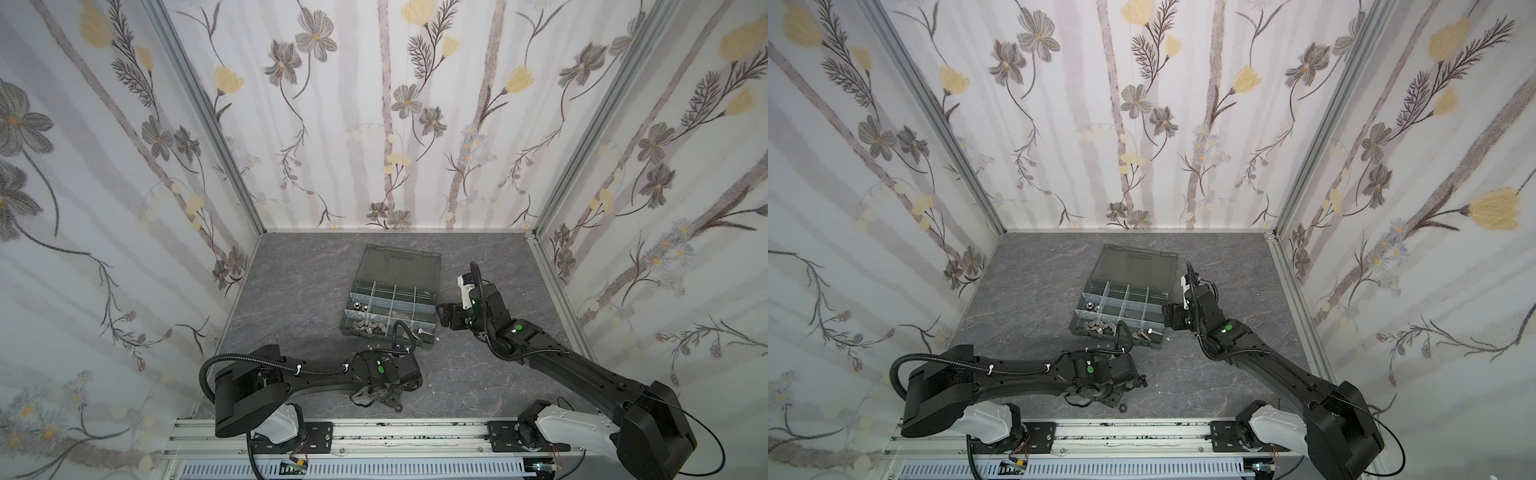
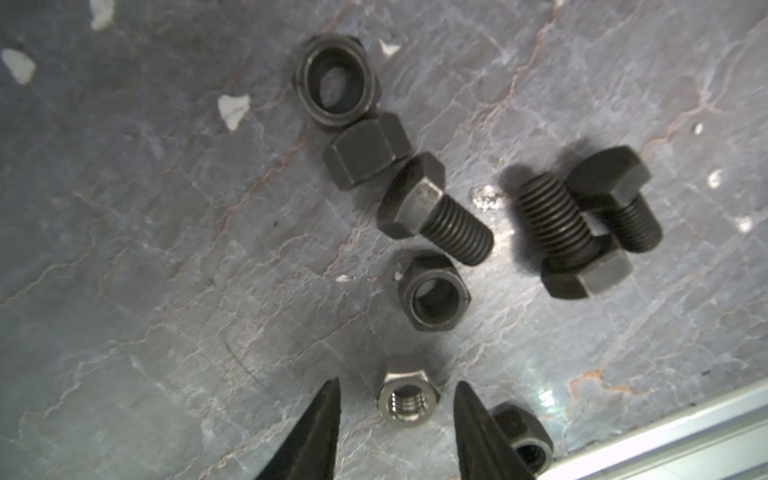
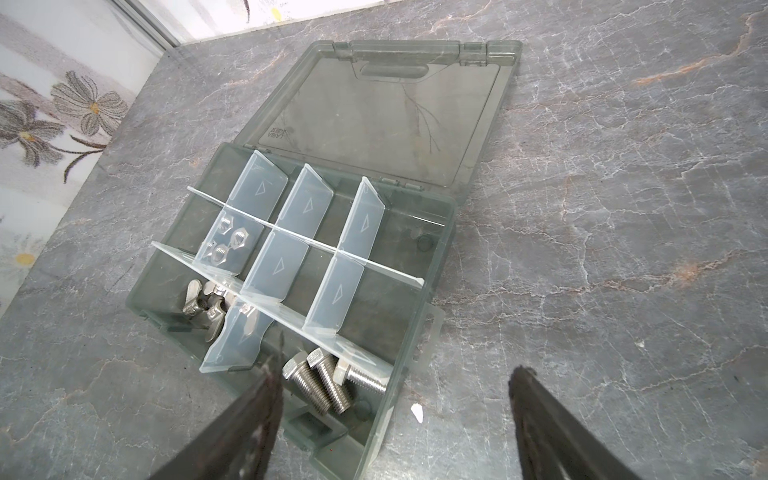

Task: Sort the screws and nuts into containers
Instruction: 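Withdraw the right gripper while the left gripper lowers onto a silver hex nut, then close the left gripper on the silver hex nut and lift it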

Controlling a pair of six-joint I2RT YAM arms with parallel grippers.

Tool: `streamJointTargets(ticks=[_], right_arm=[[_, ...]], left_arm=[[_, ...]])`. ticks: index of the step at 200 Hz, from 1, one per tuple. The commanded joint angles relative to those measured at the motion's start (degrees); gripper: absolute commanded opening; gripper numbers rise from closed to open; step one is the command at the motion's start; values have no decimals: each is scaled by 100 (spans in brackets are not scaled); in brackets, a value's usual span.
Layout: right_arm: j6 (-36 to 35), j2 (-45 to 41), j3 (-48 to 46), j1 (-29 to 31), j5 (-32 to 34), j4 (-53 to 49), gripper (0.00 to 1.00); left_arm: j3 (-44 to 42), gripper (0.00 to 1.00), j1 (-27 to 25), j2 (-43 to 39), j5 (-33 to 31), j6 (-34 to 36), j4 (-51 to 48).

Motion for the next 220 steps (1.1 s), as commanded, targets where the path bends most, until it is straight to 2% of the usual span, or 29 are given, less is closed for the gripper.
streamJointTargets(ticks=[1, 67, 128, 191, 220], right_arm=[[61, -31, -25, -7, 25, 230, 85], [99, -89, -95, -28, 38, 237, 85], [134, -160, -150, -33, 52, 241, 85], [151, -163, -135, -43, 34, 235, 85], [146, -183, -117, -39, 36, 221, 85]], left_arm=[[42, 43, -2, 33, -89, 42, -23], [34, 37, -2, 186, -89, 87, 69], [-18, 25, -3, 232, -78, 123, 136], [-31, 24, 2, 102, -149, 77, 197], [6, 24, 188, -167, -176, 209, 189]])
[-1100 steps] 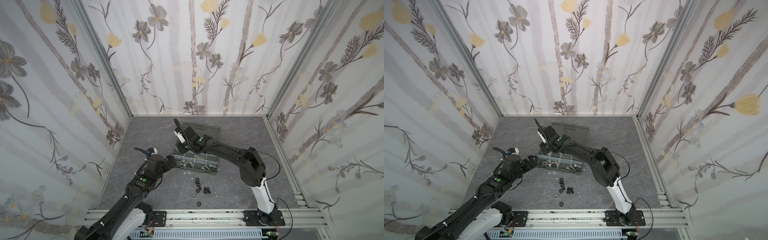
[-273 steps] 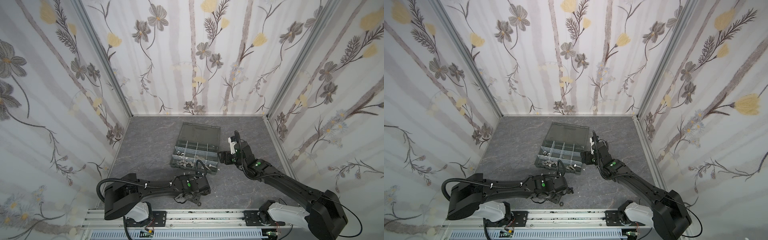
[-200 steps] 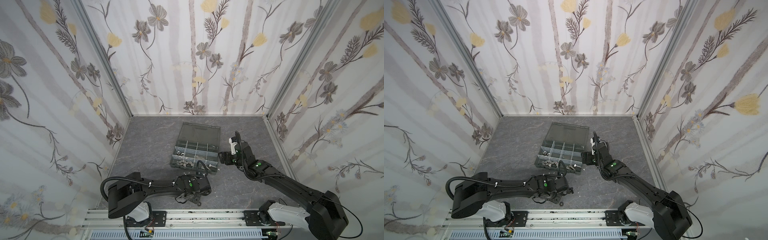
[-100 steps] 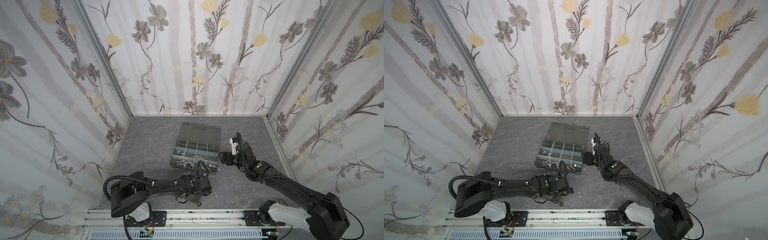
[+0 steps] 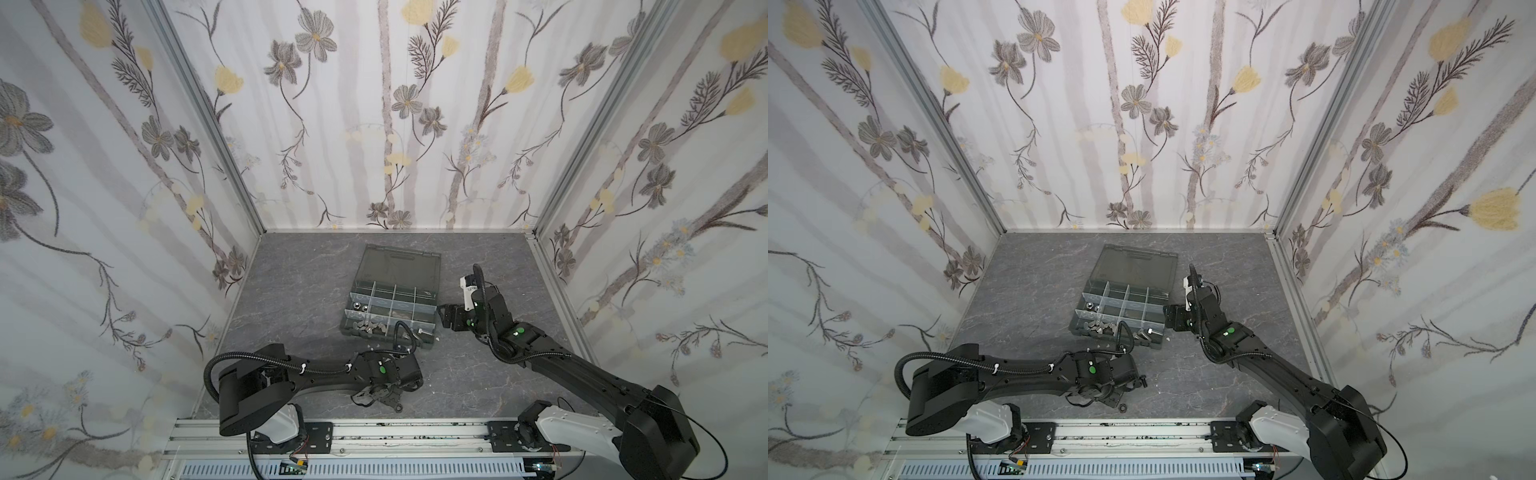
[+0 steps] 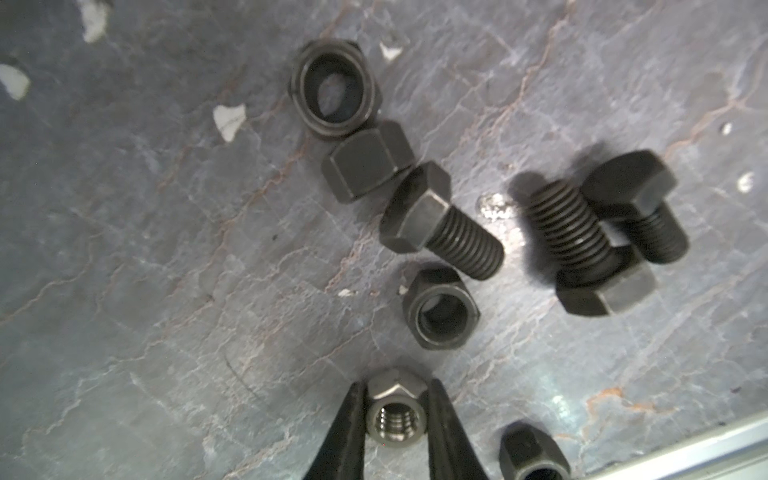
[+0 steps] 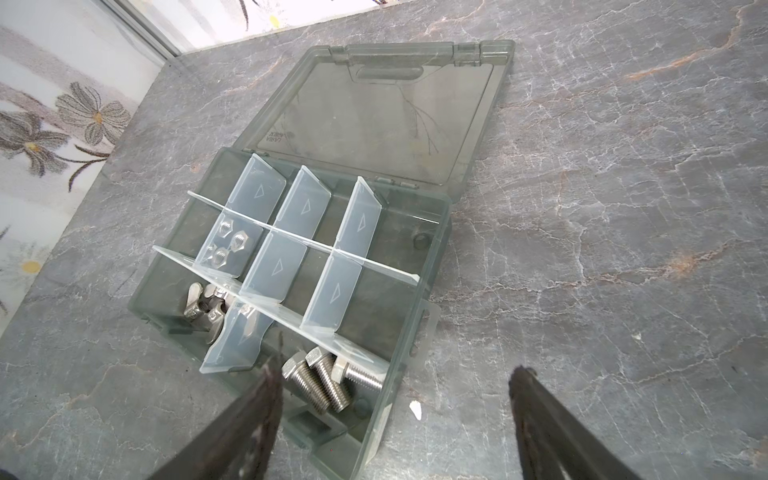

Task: Sort the screws and nuts into containers
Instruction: 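Close the left gripper on the silver hex nut and lift it, then carry the nut over the nut compartment and open the left gripper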

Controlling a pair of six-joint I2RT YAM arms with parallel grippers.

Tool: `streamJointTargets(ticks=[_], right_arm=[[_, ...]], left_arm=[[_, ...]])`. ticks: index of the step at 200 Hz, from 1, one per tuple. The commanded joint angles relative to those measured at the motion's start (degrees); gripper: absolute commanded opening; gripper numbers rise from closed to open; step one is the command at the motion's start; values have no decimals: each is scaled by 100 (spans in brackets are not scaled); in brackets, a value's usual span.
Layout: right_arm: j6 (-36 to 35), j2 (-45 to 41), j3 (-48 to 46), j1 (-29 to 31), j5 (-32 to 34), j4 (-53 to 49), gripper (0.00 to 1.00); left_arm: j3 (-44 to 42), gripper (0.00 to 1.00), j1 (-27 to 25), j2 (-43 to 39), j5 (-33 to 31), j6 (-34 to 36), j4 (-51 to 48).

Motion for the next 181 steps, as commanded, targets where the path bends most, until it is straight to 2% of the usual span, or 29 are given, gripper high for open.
streamJointTargets(ticks=[1, 32, 74, 117, 155, 181], right_arm=[[57, -42, 32, -1, 33, 145, 85], [51, -59, 55, -1, 53, 111, 85], [66, -50, 69, -6, 35, 129, 85], [79, -100, 70, -5, 20, 85, 85], [137, -310, -72, -7, 112, 49, 85], [189, -416, -154, -9, 136, -8, 85]], left_arm=[[28, 24, 151, -218, -82, 107, 84], [100, 24, 798, -788, -139, 442, 87], [602, 25, 2042, -1097, -482, 1154, 100], [1295, 25, 3191, -720, -594, 1942, 269], [1712, 25, 3801, -145, -368, 2437, 486], [1856, 25, 4023, 254, -241, 2547, 569]])
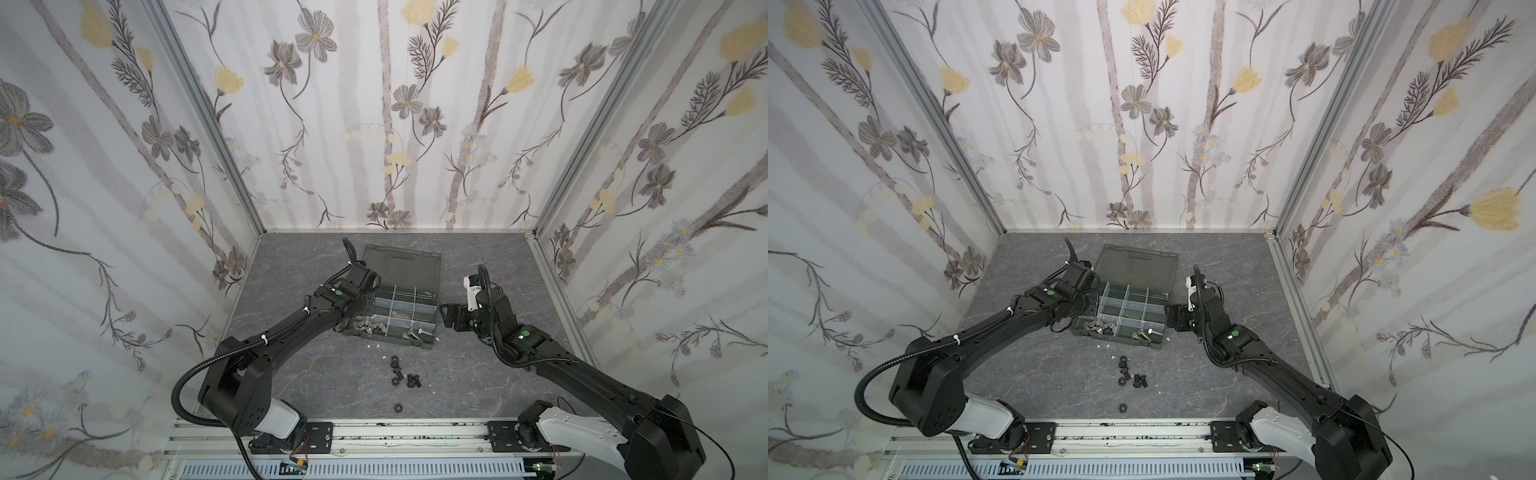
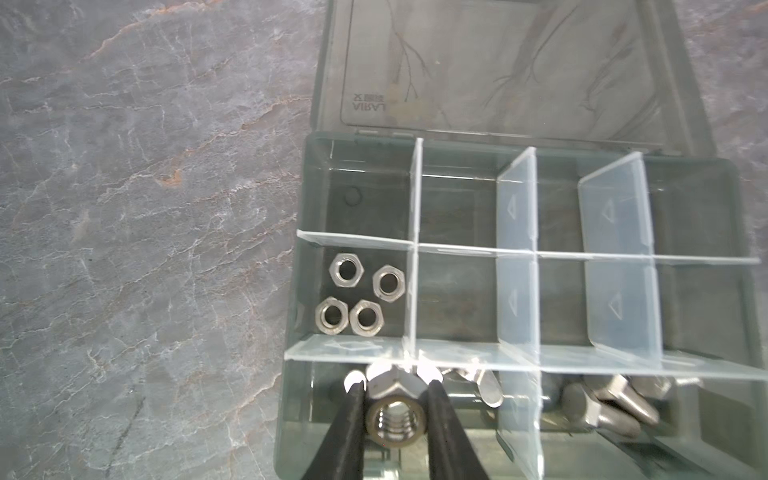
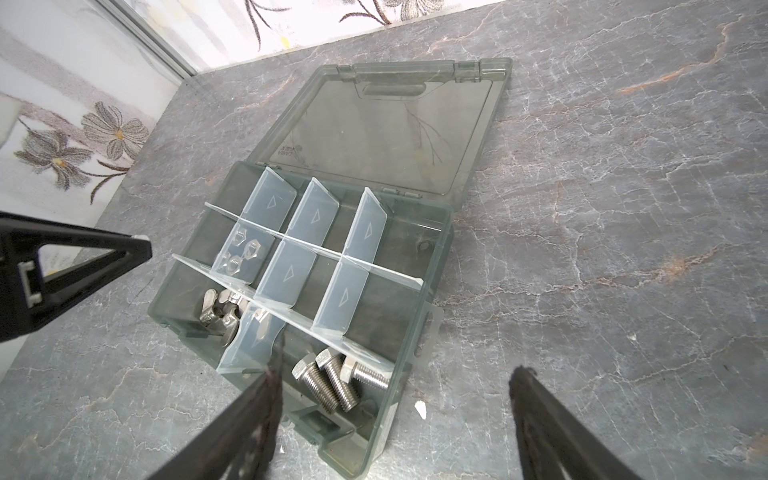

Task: Sort the screws and nuts into containers
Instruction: 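Carry the nut over the nut compartment and open the left gripper, then withdraw the left gripper while the right gripper moves toward the black pile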

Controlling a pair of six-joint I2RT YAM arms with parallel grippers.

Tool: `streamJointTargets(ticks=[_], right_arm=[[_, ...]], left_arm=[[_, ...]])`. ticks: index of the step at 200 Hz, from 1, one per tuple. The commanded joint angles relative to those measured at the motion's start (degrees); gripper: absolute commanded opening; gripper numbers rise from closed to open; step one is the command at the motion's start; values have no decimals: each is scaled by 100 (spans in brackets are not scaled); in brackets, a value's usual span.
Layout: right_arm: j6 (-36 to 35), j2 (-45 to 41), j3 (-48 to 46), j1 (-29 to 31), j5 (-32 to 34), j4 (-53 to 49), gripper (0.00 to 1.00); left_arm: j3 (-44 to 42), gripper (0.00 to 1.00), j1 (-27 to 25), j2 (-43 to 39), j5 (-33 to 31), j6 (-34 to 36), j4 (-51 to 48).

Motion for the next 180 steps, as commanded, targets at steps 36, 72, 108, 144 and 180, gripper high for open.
streamJointTargets(ticks=[36, 72, 108, 144, 180], right_arm=[[119, -213, -135, -4, 216, -8, 85], [133, -214, -143, -4, 227, -26, 85], [136, -214, -156, -6, 211, -26, 86], [131, -223, -160, -8, 183, -26, 86], [130, -238, -169, -4, 183, -26, 86]], left_arm=[[144, 25, 331, 481, 219, 311, 356], [182, 45, 399, 549, 260, 293, 410], [172, 100, 408, 448, 160, 215, 427], [144, 100, 430, 162, 63, 76, 462], [43, 100, 461, -271, 54, -36, 496]])
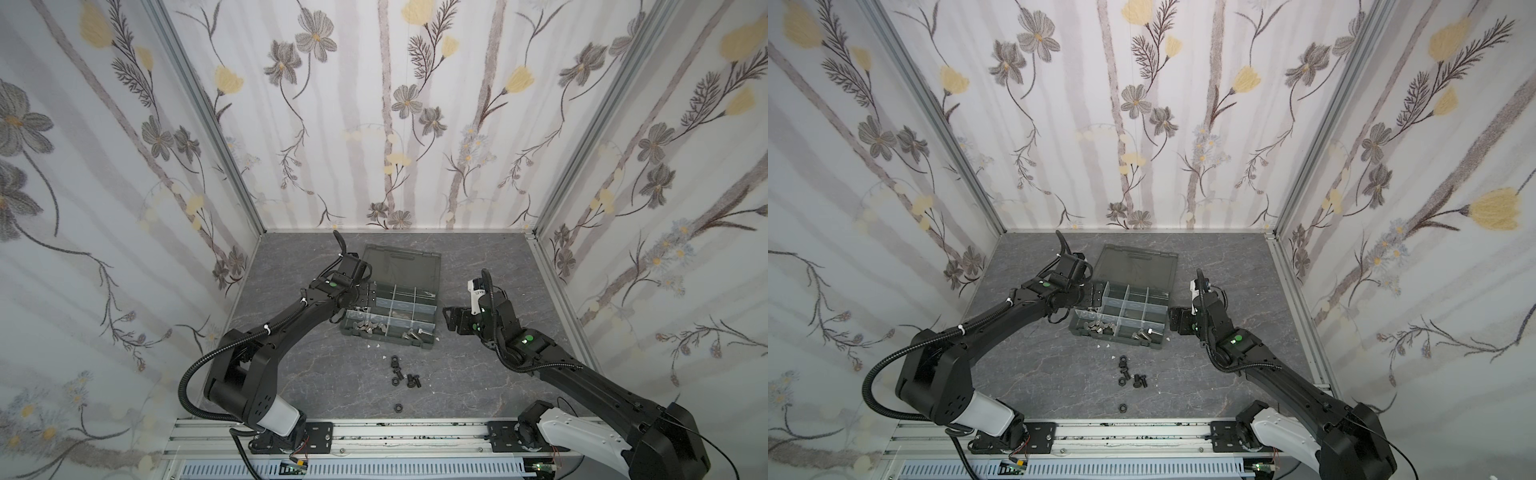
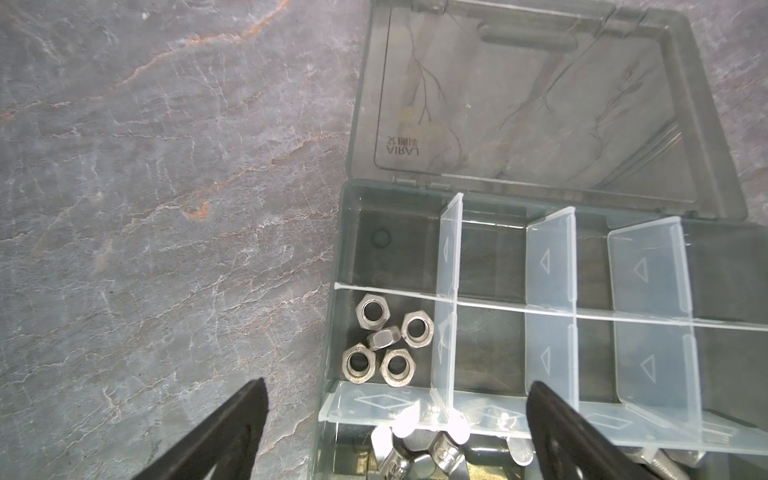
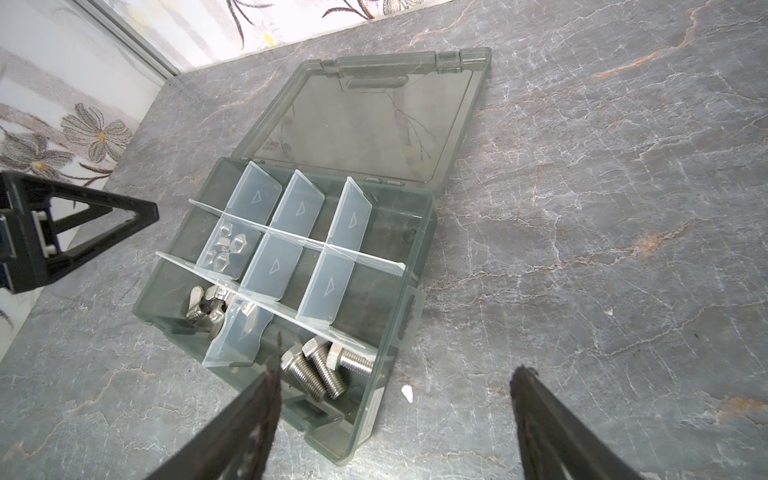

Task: Sort the screws and nuts into containers
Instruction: 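Withdraw the left gripper while the right gripper moves toward the black pile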

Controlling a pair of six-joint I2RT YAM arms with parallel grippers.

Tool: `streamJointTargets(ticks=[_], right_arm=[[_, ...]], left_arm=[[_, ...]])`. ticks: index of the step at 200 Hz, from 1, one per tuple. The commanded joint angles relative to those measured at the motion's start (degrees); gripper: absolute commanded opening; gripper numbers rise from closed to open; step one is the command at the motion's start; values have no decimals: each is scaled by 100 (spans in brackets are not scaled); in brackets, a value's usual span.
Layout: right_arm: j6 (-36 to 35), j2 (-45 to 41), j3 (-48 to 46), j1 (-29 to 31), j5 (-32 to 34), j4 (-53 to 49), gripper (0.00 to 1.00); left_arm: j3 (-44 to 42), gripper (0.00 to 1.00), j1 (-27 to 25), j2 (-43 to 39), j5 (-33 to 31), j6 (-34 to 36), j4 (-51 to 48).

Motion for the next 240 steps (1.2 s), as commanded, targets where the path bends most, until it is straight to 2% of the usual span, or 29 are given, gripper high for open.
streamJointTargets(ticks=[1, 90, 240], right_arm=[[47, -19, -14, 6, 39, 120, 86], [-5, 67, 20, 6, -22, 129, 86], [1, 182, -11, 15, -214, 147, 86]], left_arm=[[-61, 100, 28, -261, -93, -147, 171], [-610, 100, 151, -1235, -88, -471, 232], [-1198, 100, 244, -1833, -159, -842, 339]])
